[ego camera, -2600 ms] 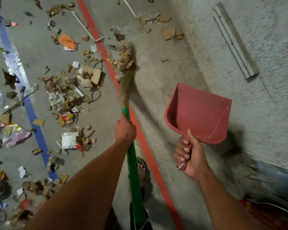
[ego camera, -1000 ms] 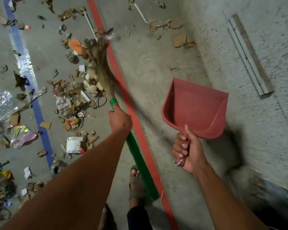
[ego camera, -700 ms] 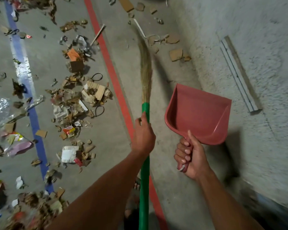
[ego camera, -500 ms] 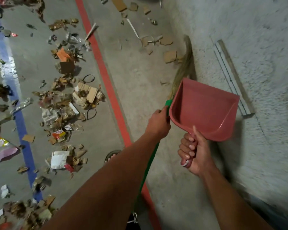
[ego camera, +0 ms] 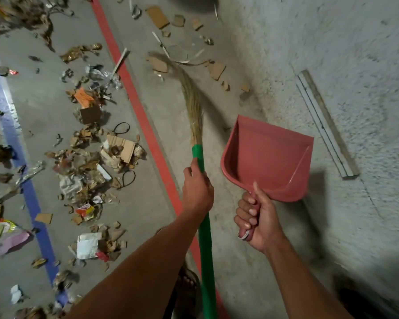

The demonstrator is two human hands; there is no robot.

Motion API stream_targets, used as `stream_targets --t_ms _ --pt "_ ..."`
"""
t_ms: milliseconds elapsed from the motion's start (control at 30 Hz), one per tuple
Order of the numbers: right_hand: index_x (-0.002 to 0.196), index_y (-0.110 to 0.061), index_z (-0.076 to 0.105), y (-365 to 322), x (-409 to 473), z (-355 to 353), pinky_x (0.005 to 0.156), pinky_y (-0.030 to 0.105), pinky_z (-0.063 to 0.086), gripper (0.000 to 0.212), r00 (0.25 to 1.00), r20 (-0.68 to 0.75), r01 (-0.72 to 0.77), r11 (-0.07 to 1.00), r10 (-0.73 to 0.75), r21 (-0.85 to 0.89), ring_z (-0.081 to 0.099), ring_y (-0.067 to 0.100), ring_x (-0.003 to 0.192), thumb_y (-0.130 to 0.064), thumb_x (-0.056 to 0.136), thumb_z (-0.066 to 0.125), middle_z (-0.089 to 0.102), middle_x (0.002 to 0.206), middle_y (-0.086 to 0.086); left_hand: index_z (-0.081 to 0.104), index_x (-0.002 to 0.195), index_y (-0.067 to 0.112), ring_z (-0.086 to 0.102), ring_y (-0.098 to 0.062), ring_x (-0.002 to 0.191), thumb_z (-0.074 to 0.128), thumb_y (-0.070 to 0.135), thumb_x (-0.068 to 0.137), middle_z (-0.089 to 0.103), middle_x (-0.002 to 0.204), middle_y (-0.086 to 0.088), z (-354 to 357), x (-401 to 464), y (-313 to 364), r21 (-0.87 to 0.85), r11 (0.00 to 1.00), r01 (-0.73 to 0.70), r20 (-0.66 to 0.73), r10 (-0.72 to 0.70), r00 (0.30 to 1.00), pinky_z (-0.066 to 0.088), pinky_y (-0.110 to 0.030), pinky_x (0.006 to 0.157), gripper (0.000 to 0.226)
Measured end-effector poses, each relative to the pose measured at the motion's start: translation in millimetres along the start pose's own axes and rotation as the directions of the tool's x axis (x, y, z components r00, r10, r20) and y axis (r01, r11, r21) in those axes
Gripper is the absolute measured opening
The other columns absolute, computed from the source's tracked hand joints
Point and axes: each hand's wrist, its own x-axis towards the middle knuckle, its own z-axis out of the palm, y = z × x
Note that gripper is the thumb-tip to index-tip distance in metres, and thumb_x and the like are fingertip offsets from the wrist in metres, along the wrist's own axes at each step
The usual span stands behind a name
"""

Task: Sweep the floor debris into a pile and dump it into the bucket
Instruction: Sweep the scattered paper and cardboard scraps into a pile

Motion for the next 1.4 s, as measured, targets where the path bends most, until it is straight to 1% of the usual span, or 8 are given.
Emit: stream_targets --t_ms 233,367,533,700,967,1100,1300,1400 --pt "0.068 -0.020 0.041 -33 18 20 0.035 0.022 0.018 0.048 0.998 0.022 0.057 0.998 -0.056 -0.040 0.024 0.006 0.033 -0.049 0.102 0.056 0.028 0.048 -0.007 0.051 0.140 0.012 0.062 -0.042 0.104 0.053 0.008 0.093 0.059 0.119 -0.019 19 49 49 -0.035 0.977 -0.210 0.224 0.212 0.951 0.052 -0.046 0.084 0.047" --pt "0.068 -0.021 0.041 -41 29 10 0.036 0.023 0.016 0.047 0.996 -0.011 0.084 0.994 -0.085 -0.074 0.024 0.006 0.033 -0.050 0.102 0.057 0.028 0.048 -0.007 0.057 0.135 0.012 0.070 -0.041 0.093 0.056 0.011 0.094 0.068 0.116 -0.020 30 92 58 0.031 0.999 -0.043 0.385 0.028 0.922 0.063 -0.048 0.077 0.042" --pt "0.067 -0.021 0.042 -28 28 6 0.034 0.022 0.018 0.048 0.998 -0.028 0.053 0.997 -0.054 -0.051 0.025 0.005 0.032 -0.050 0.103 0.055 0.029 0.047 -0.008 0.040 0.148 0.018 0.062 -0.031 0.095 0.053 0.015 0.099 0.055 0.117 -0.012 13 73 20 0.029 0.996 0.085 0.162 -0.089 0.983 0.057 -0.047 0.087 0.050" --pt "0.067 -0.021 0.043 -15 22 18 0.036 0.023 0.016 0.048 0.999 -0.022 0.029 0.999 -0.030 -0.044 0.025 0.005 0.032 -0.050 0.102 0.056 0.029 0.047 -0.007 0.026 0.155 0.016 0.050 -0.016 0.079 0.052 0.013 0.102 0.046 0.124 -0.009 -8 25 -3 0.009 0.996 0.089 0.006 -0.089 0.996 0.055 -0.039 0.077 0.058" --pt "0.068 -0.021 0.042 -20 28 27 0.035 0.022 0.019 0.047 0.999 -0.009 0.047 0.997 -0.048 -0.062 0.026 0.006 0.032 -0.050 0.102 0.057 0.030 0.048 -0.007 0.035 0.151 0.020 0.060 -0.034 0.096 0.053 0.012 0.099 0.052 0.125 -0.013 1 58 30 0.079 0.993 -0.088 0.187 0.072 0.980 0.051 -0.046 0.081 0.055" --pt "0.070 -0.021 0.041 -16 31 25 0.032 0.021 0.023 0.046 0.999 -0.010 0.036 0.996 -0.037 -0.079 0.026 0.005 0.032 -0.050 0.102 0.057 0.031 0.048 -0.007 0.048 0.140 0.020 0.066 -0.037 0.095 0.051 0.018 0.096 0.060 0.115 -0.014 -12 99 14 0.124 0.987 0.102 0.242 -0.130 0.962 0.060 -0.049 0.085 0.044" --pt "0.068 -0.021 0.042 7 34 41 0.032 0.021 0.024 0.047 1.000 -0.029 -0.003 0.996 0.001 -0.086 0.025 0.006 0.033 -0.050 0.101 0.059 0.029 0.049 -0.007 0.034 0.147 0.008 0.059 -0.039 0.115 0.055 0.013 0.101 0.049 0.128 -0.017 -65 87 -32 -0.046 0.906 0.421 -0.021 -0.422 0.906 0.050 -0.047 0.100 0.051" --pt "0.068 -0.021 0.042 12 37 58 0.031 0.022 0.026 0.047 1.000 -0.009 -0.024 0.997 0.023 -0.073 0.025 0.006 0.032 -0.050 0.101 0.059 0.029 0.049 -0.006 0.024 0.153 0.006 0.056 -0.046 0.118 0.053 0.009 0.099 0.041 0.140 -0.024 -89 75 -46 -0.092 0.893 0.440 -0.110 -0.448 0.887 0.047 -0.052 0.104 0.061"
